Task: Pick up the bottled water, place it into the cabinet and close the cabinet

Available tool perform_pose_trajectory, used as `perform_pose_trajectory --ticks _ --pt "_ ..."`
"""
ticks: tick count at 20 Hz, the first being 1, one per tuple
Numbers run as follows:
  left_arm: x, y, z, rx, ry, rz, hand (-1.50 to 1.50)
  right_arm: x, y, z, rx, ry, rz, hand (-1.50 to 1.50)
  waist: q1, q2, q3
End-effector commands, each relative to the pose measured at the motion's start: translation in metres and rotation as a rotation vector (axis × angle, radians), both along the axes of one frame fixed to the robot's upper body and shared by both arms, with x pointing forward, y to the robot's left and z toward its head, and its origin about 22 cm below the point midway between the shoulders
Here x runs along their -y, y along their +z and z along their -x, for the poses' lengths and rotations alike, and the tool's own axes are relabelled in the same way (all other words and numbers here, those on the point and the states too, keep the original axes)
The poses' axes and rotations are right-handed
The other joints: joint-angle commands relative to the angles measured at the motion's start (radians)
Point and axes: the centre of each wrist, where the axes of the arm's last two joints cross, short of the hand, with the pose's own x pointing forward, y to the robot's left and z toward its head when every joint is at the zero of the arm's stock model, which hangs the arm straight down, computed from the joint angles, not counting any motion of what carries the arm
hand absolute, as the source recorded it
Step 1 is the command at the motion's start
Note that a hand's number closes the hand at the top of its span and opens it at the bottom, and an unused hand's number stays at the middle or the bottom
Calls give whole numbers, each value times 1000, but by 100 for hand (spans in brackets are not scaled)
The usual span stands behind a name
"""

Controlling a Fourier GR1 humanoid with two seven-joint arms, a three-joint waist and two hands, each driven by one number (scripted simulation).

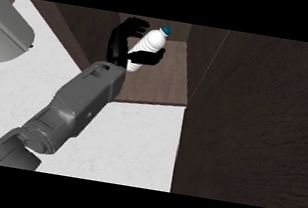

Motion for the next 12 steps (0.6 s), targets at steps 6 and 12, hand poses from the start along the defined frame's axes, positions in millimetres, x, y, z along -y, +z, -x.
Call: perform_pose_trajectory --ticks 6,12 --pt "-5 -1 -3 60 61 -141 -150 0 6 5 8 22 -54 -150 -20 4 0" --pt "-2 32 -17 81 -86 -75 -150 -6 7 3 4 50 -70 -150 -10 5 -1"
